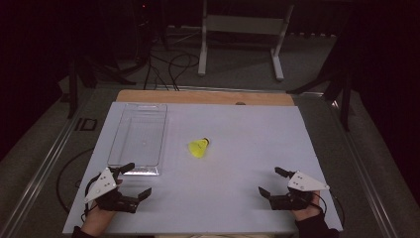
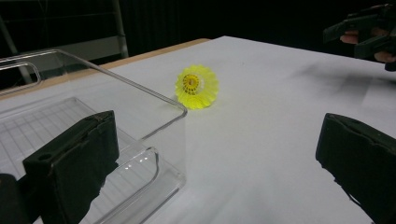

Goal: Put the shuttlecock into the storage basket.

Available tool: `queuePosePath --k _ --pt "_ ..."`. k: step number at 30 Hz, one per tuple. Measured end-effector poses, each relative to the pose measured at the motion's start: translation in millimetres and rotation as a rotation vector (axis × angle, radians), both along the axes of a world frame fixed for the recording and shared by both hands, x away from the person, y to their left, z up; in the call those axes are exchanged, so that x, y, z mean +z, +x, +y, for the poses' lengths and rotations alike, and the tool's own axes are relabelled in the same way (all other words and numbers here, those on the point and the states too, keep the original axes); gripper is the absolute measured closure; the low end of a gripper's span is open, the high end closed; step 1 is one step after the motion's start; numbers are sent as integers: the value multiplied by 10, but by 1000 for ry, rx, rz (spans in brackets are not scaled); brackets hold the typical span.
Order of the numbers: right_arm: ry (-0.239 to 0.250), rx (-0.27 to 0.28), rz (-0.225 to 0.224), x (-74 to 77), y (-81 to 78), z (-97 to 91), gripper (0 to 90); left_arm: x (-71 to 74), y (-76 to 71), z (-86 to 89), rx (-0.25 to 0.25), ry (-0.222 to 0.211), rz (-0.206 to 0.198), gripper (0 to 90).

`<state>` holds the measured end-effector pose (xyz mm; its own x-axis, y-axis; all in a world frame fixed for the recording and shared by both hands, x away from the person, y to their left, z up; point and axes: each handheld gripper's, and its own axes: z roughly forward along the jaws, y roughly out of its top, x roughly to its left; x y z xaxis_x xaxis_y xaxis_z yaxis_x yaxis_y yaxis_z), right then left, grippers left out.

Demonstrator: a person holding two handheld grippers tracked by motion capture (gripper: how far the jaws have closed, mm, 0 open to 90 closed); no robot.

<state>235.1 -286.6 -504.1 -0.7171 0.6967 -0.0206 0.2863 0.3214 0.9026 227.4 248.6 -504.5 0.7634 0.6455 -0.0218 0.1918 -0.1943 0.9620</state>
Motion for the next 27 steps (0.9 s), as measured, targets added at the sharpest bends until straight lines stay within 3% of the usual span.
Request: queuePosePath --k 5,15,27 --pt "14 -9 16 18 8 -34 94 -4 5 -7 -3 3 0 1" --pt "8 -19 8 9 16 -54 93 -12 3 -30 -12 17 2 1" --pt "-12 -20 -19 29 -19 -34 93 -7 14 -33 -19 1 11 1"
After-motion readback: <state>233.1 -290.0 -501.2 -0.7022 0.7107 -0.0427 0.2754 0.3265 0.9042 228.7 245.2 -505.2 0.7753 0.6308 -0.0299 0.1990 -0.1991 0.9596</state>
